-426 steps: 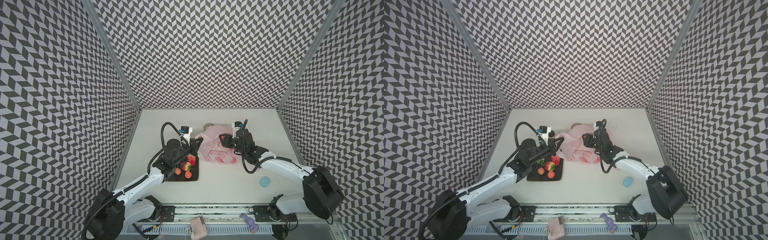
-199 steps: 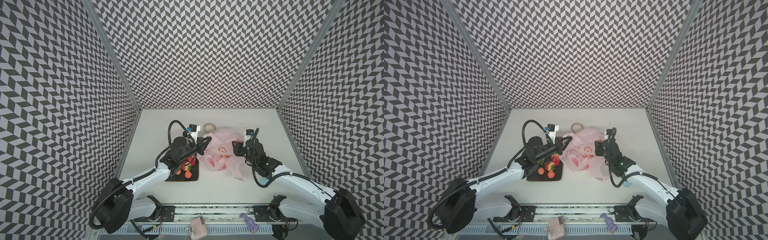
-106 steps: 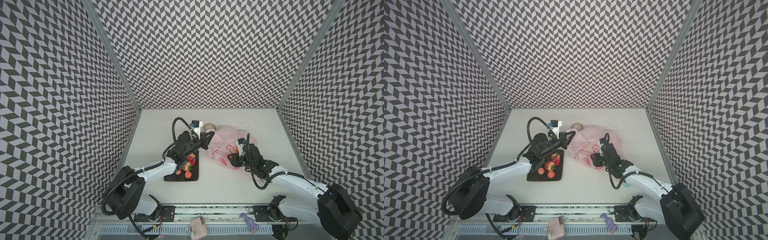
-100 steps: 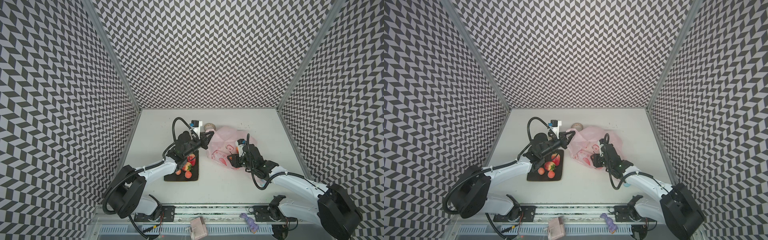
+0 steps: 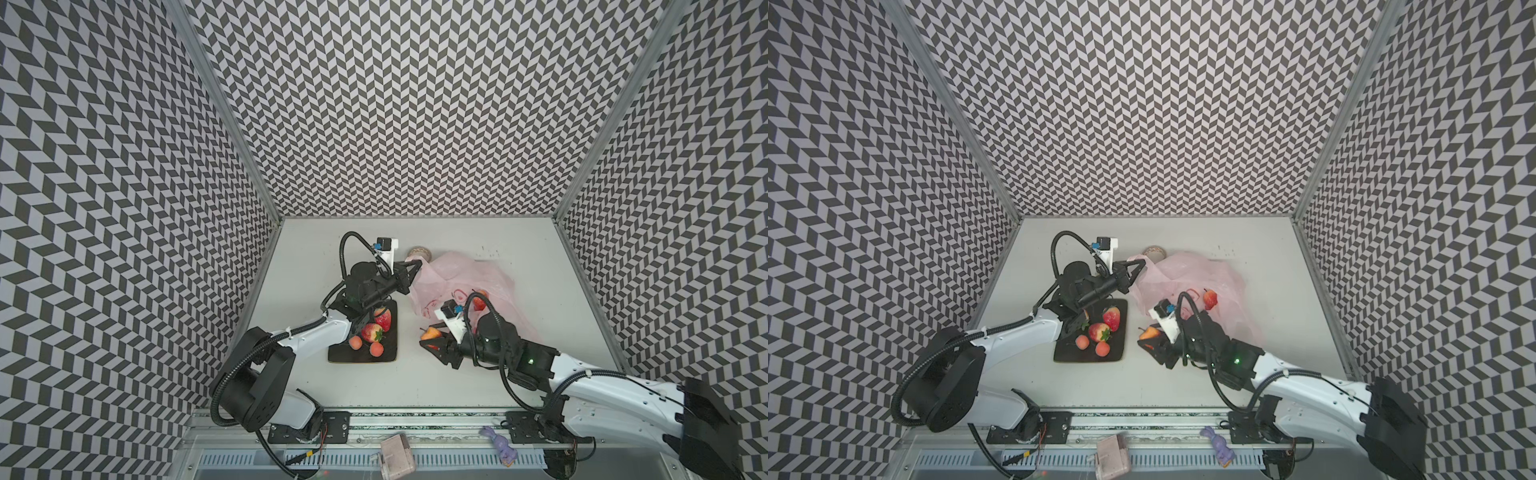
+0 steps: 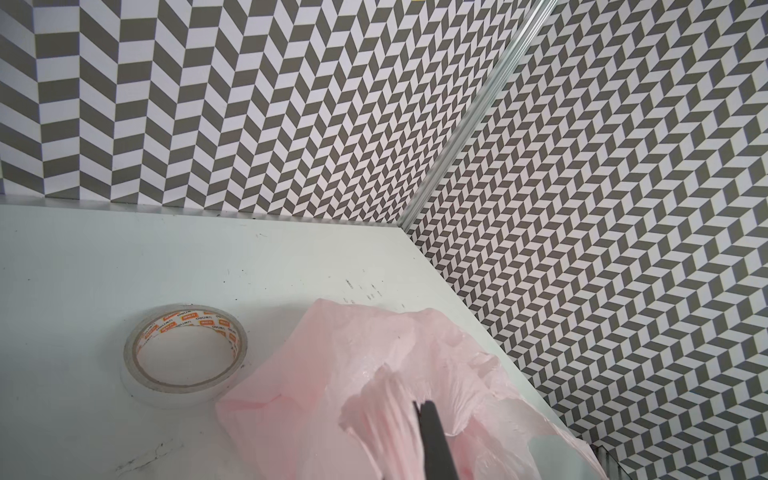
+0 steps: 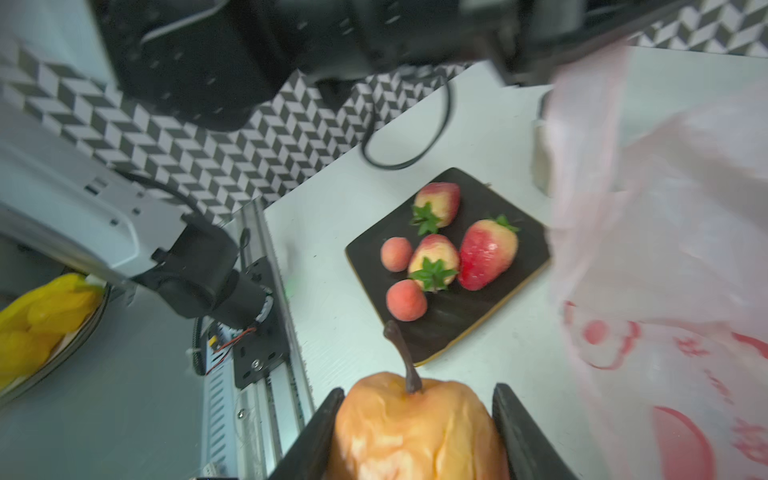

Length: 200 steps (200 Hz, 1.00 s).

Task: Take the fake fruits out of the plastic bag
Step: 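Lift the yellow pear out and carry it over the black tray, then lower the pear onto the black tray and open the right gripper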

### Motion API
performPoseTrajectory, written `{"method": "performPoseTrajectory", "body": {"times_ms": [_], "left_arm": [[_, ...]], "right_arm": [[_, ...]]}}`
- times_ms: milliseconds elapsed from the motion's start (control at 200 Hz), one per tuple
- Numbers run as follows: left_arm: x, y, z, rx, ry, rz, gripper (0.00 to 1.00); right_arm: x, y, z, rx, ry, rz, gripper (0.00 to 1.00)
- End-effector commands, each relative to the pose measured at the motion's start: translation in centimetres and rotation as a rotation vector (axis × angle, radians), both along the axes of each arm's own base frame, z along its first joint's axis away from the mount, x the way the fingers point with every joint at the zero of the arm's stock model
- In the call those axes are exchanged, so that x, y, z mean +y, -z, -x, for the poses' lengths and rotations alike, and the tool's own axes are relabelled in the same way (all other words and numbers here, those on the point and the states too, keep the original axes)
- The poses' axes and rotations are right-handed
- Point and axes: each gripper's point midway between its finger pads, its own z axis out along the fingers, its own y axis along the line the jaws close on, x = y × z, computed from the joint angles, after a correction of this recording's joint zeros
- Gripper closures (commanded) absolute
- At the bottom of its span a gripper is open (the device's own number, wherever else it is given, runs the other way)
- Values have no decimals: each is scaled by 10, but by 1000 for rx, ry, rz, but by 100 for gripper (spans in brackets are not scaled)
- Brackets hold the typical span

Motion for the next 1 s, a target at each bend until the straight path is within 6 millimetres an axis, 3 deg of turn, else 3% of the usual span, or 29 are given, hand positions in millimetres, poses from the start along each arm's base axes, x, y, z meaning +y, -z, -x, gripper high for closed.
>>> {"method": "performPoseTrajectory", "body": {"times_ms": [0, 150, 336, 596, 997], "left_arm": [[-1, -14, -2, -33, 34, -16, 100], [8, -17, -7, -36, 8, -54, 100], [12, -22, -6, -52, -3, -87, 100], [16, -26, -1, -62, -6, -84, 100], [17, -23, 4, -49, -2, -78, 100]], "right_arm": [[29, -8, -12, -106, 18, -17, 62], [65, 22, -34, -57, 80, 59, 62], [89, 48, -65, -39, 195, 90, 63], [91, 81, -95, -20, 317, 156, 63], [133, 89, -94, 8, 200, 108, 60]]}}
